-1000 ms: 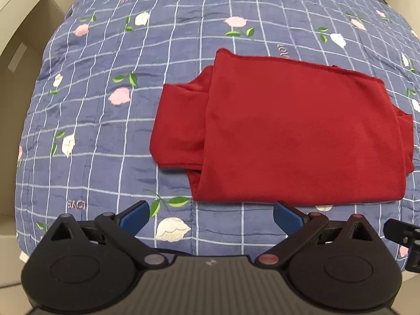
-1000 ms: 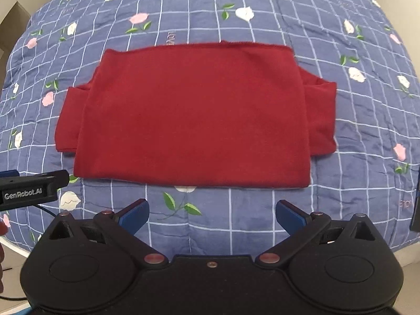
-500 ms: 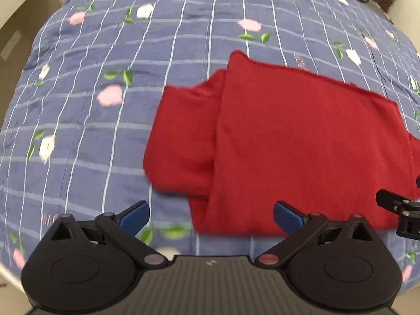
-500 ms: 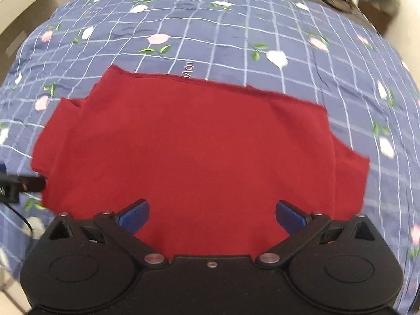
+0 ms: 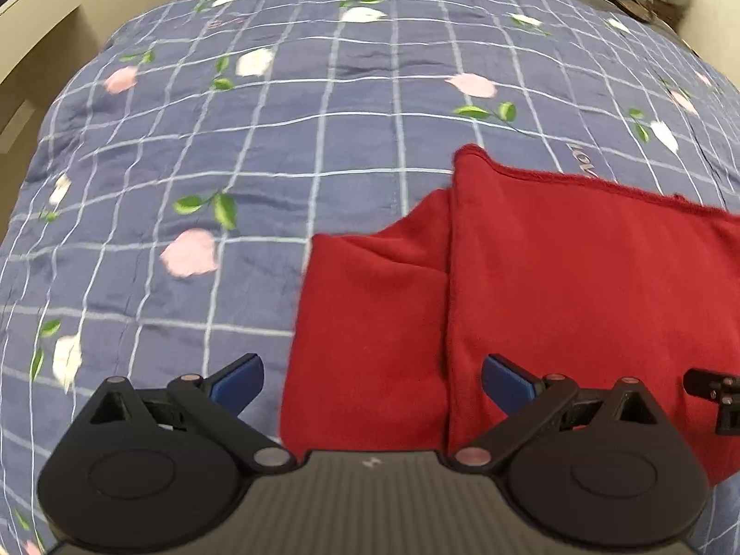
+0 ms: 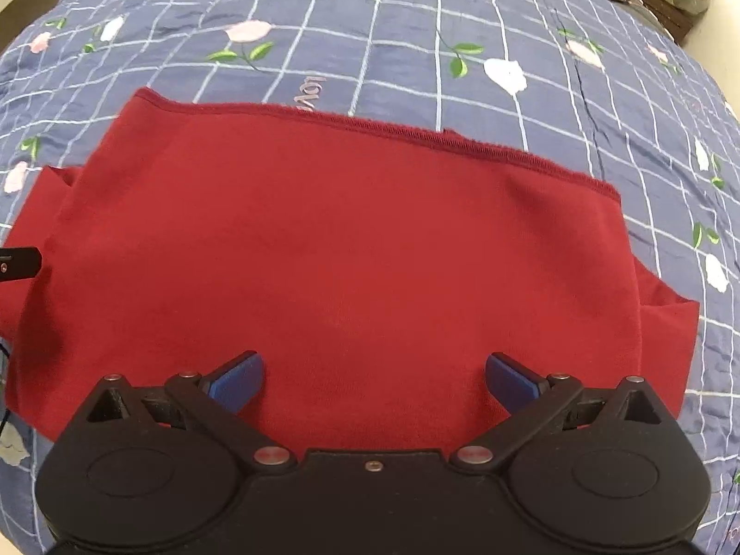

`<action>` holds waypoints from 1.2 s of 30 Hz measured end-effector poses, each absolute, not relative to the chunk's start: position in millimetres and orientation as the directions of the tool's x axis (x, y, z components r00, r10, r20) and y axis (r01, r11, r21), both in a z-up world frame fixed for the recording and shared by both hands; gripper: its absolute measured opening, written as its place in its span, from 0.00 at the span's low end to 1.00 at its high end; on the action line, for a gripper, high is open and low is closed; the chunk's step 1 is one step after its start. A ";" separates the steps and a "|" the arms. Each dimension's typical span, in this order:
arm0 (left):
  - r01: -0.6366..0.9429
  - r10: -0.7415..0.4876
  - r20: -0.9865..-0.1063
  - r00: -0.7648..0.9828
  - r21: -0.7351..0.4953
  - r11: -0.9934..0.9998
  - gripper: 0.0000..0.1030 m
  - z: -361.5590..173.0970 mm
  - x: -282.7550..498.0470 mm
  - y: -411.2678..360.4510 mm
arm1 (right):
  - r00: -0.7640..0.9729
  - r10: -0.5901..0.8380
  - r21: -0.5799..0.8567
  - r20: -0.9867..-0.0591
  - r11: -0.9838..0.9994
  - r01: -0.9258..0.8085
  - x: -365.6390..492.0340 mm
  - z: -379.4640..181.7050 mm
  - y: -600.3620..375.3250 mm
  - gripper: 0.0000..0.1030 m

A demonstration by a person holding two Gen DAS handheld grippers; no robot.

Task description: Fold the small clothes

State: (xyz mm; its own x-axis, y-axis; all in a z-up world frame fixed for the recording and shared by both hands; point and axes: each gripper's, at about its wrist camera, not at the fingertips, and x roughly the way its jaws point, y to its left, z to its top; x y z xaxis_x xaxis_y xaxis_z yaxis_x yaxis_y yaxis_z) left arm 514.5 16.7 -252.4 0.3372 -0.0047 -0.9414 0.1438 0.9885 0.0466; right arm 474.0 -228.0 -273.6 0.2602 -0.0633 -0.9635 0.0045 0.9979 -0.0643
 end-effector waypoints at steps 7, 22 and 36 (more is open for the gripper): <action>0.183 0.012 -0.957 0.290 0.068 0.981 0.99 -272.0 515.8 5.8 | 0.230 -0.072 -0.071 -0.970 0.997 0.013 463.1 -288.4 -230.6 0.99; 0.087 -0.063 -0.982 0.178 -0.048 0.995 1.00 -296.3 523.3 31.8 | 0.242 -0.107 -0.104 -0.964 0.994 0.027 404.6 -291.4 -228.8 0.99; -0.043 -0.041 -0.988 0.150 -0.048 0.998 0.51 -273.6 512.9 14.9 | 0.217 -0.108 -0.112 -0.970 0.994 -0.003 391.4 -292.4 -229.9 0.99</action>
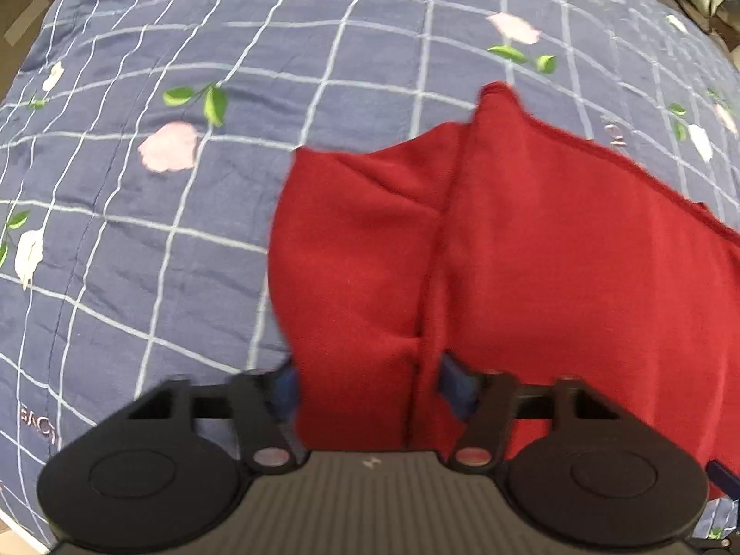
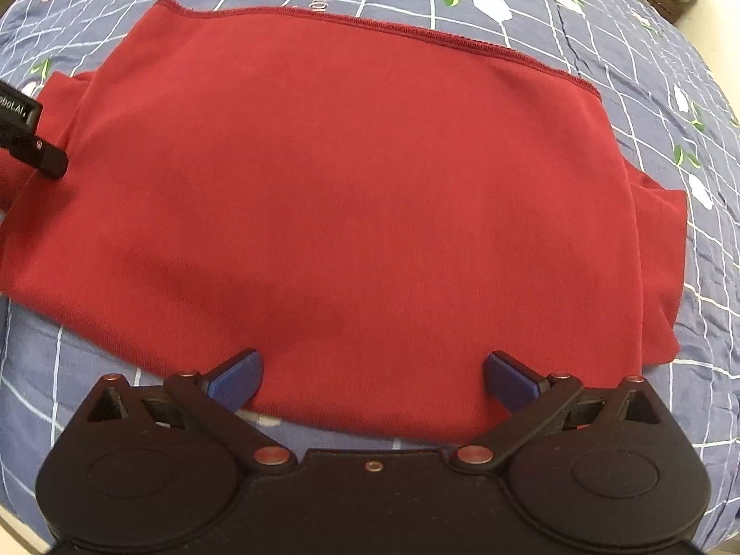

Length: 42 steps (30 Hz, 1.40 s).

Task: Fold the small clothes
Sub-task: 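Grasp the folded shirt edge with the left gripper and lift it while the right gripper holds the other edge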

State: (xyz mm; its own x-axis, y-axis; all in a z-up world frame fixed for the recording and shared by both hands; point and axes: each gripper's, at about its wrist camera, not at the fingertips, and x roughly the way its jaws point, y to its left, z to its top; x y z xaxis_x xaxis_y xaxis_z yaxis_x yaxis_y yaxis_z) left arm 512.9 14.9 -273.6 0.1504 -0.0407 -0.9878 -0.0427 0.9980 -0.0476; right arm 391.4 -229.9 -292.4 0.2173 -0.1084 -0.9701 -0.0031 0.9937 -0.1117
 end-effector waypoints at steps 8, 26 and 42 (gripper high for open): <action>-0.049 0.000 -0.962 0.273 -0.014 0.999 0.25 -238.2 495.2 -5.8 | 0.210 -0.123 -0.143 -0.970 0.986 -0.081 371.9 -273.2 -236.9 0.99; 0.283 -0.062 -0.869 0.490 0.092 0.955 0.19 -146.0 434.8 -202.8 | 0.297 -0.163 -0.180 -0.941 0.983 -0.030 316.0 -199.1 -361.0 0.99; 0.444 -0.160 -0.936 0.314 -0.004 0.896 0.24 -211.5 395.7 -335.3 | 0.202 -0.190 -0.193 -0.961 0.981 0.004 279.7 -213.1 -481.4 0.99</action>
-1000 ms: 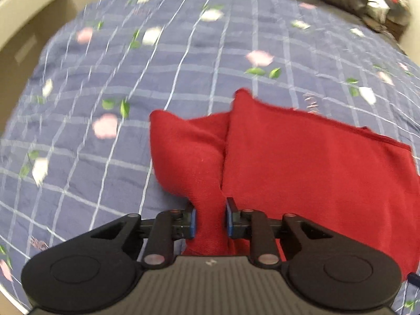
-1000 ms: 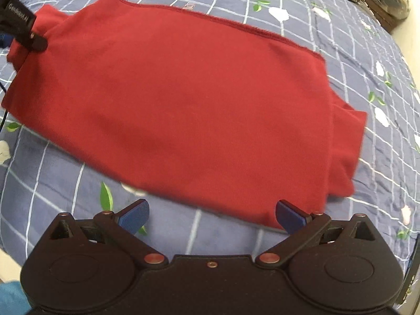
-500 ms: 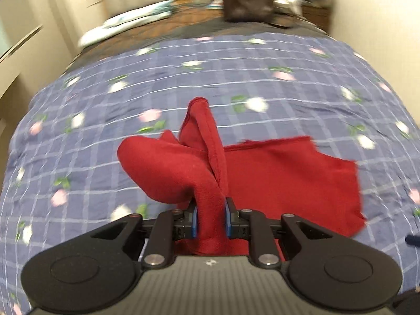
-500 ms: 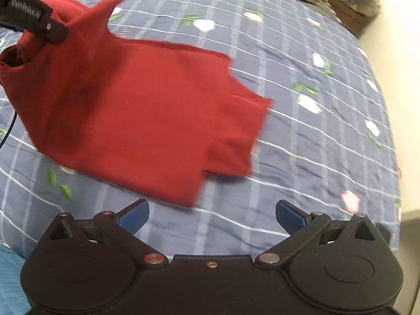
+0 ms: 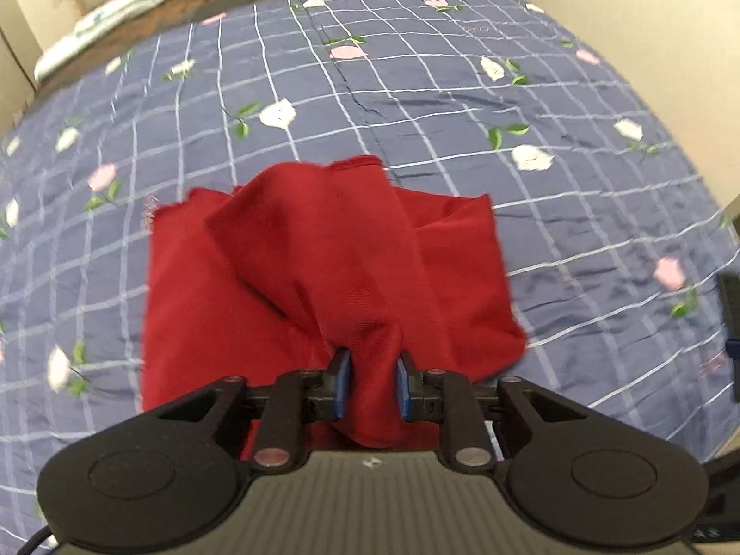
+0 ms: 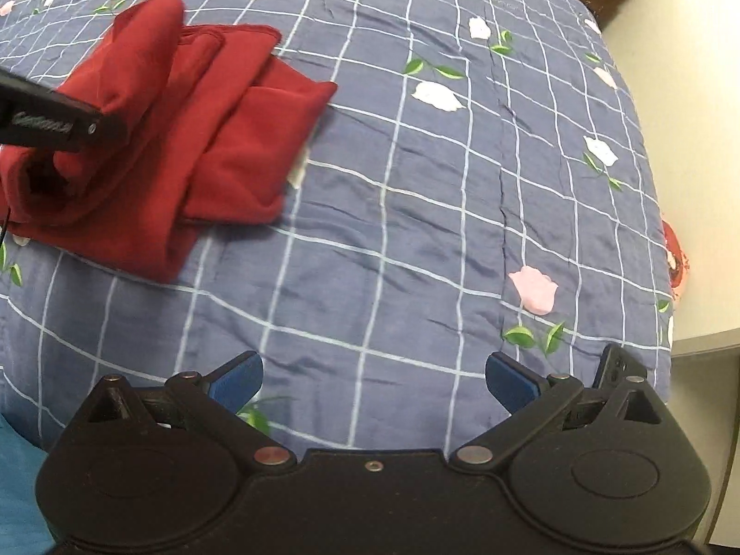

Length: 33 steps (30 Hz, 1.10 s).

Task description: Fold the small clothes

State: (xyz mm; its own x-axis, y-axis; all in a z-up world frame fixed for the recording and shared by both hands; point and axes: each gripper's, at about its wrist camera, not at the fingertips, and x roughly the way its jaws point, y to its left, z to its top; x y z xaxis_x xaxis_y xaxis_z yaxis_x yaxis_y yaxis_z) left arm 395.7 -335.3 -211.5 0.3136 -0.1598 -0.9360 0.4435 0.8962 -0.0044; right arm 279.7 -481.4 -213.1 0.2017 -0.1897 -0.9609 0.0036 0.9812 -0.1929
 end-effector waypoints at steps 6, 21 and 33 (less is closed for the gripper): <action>0.383 -0.232 -0.927 0.293 -0.108 0.917 0.39 -206.9 391.0 -328.0 | 0.192 -0.094 -0.095 -0.977 0.996 0.006 296.6 -217.9 -498.7 0.99; -0.123 0.020 -0.934 0.356 -0.025 0.992 0.98 -197.3 383.6 -218.3 | 0.233 0.379 0.419 -0.896 0.894 0.158 386.8 -235.1 -470.7 0.81; -0.305 0.069 -0.977 0.202 0.004 0.952 0.98 -239.0 390.3 -162.5 | 0.225 0.350 0.344 -0.909 0.937 -0.067 392.7 -235.7 -410.3 0.57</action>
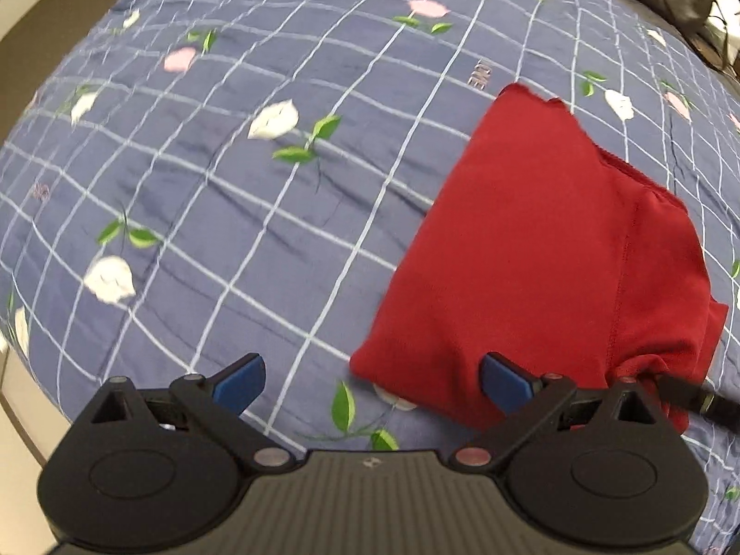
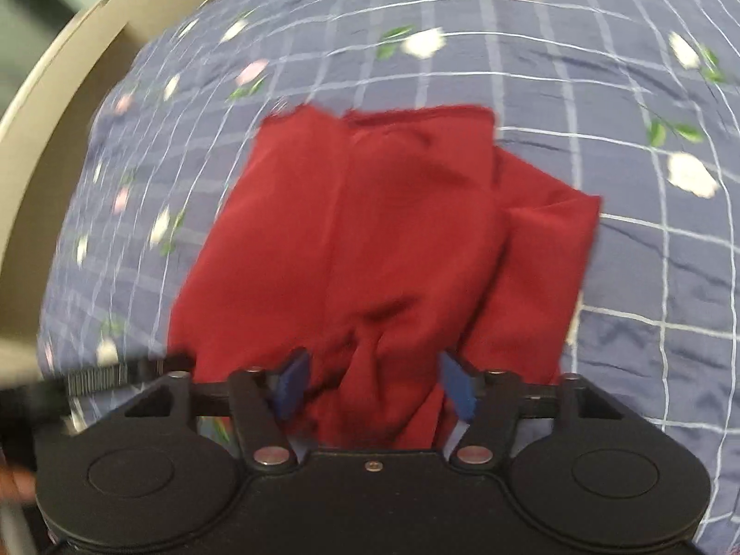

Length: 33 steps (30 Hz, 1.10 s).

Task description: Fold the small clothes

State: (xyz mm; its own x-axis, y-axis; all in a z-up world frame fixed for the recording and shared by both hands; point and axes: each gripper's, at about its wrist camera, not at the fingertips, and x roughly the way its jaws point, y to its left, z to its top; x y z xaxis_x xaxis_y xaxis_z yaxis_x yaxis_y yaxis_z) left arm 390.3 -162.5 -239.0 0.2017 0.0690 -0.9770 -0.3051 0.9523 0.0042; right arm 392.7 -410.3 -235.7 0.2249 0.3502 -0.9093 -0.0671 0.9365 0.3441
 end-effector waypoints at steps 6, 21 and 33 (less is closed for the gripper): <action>-0.280 0.071 -0.978 0.196 0.014 0.960 0.98 -232.3 390.0 -168.6 | 0.237 0.298 0.258 -0.925 0.948 -0.185 373.9 -239.9 -392.2 0.10; -0.218 0.072 -0.984 0.162 0.036 0.975 0.98 -236.9 383.5 -177.4 | 0.209 0.238 0.181 -0.948 0.949 -0.259 334.7 -235.6 -417.0 0.45; -0.224 0.058 -0.989 0.134 0.027 0.974 0.98 -241.4 373.8 -182.3 | 0.286 0.306 0.341 -0.908 0.936 0.080 381.6 -232.6 -460.6 0.71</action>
